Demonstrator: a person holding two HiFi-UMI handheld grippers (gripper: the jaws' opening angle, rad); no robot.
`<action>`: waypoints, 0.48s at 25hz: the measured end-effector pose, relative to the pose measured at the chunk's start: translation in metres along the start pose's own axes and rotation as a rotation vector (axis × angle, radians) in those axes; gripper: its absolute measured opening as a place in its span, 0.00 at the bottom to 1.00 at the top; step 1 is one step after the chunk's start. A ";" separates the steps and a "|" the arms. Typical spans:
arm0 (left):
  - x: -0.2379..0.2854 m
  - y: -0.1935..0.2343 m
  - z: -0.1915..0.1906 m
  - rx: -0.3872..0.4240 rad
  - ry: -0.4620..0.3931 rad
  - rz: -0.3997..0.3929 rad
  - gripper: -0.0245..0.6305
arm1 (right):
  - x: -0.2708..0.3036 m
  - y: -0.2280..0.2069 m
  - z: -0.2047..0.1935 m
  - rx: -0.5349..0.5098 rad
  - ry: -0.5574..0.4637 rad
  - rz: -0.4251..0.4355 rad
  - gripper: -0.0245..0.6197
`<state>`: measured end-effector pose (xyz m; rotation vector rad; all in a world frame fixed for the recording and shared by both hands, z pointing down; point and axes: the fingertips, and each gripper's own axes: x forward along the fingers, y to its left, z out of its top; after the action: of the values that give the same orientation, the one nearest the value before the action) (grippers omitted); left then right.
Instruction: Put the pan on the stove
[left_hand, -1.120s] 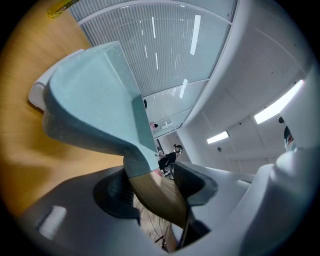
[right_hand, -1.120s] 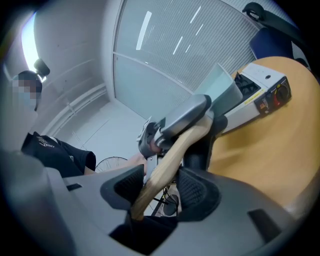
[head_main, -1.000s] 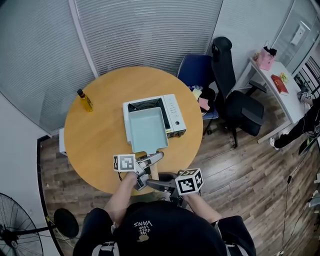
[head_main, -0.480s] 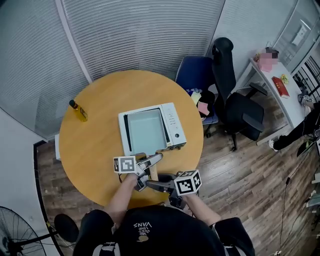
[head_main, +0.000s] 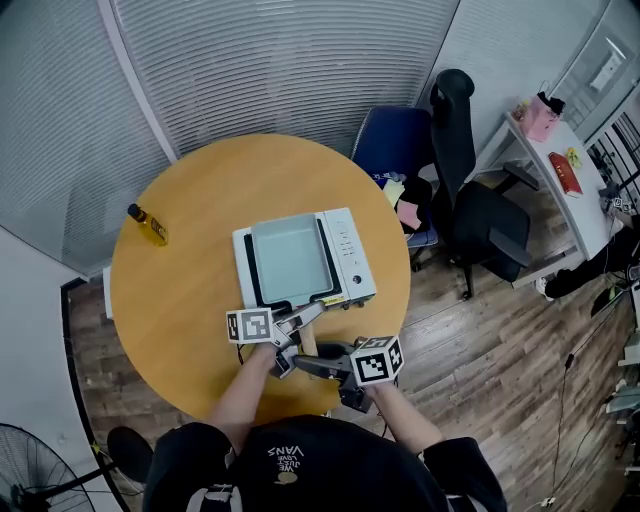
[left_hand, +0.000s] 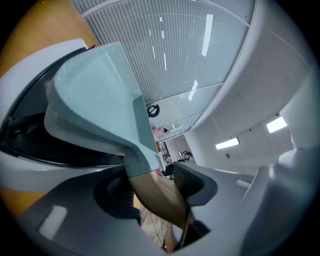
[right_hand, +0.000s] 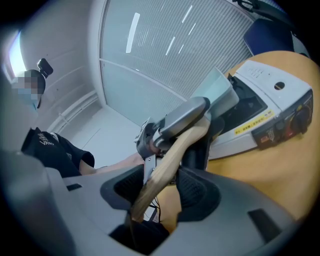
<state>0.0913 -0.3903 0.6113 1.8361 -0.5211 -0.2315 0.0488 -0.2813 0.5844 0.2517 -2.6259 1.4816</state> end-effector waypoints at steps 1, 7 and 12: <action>0.001 0.002 0.002 -0.001 -0.002 0.002 0.36 | 0.001 -0.002 0.002 -0.001 0.001 -0.001 0.35; 0.004 0.011 0.007 -0.017 -0.007 0.006 0.36 | 0.004 -0.011 0.007 0.004 0.006 -0.015 0.35; 0.002 0.020 0.007 -0.019 -0.003 0.021 0.36 | 0.008 -0.018 0.003 0.017 0.011 -0.018 0.35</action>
<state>0.0852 -0.4025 0.6282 1.8110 -0.5387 -0.2245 0.0442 -0.2940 0.5998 0.2666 -2.5964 1.4963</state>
